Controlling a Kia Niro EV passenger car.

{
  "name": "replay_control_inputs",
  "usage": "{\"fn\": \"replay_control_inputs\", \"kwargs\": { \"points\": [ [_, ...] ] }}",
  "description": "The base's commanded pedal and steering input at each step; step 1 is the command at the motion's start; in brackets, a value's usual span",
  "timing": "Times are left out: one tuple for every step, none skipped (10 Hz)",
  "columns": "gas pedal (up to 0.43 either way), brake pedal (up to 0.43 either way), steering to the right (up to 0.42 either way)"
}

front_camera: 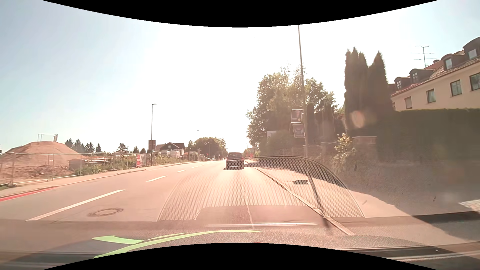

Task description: Follow the waypoints while adhering to traffic rules and regulations

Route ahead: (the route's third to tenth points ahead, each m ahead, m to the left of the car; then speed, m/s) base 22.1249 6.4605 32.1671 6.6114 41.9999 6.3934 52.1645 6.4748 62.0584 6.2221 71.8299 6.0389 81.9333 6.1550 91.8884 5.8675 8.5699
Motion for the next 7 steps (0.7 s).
{"fn": "replay_control_inputs", "kwargs": {
  "points": [
    [0.11,0.0,-0.001],
    [0.11,0.0,-0.001],
    [0.11,0.0,0.0],
    [0.11,0.0,0.0],
    [0.11,0.0,-0.001],
    [0.11,0.0,-0.002],
    [0.11,0.0,-0.003]
  ]
}}
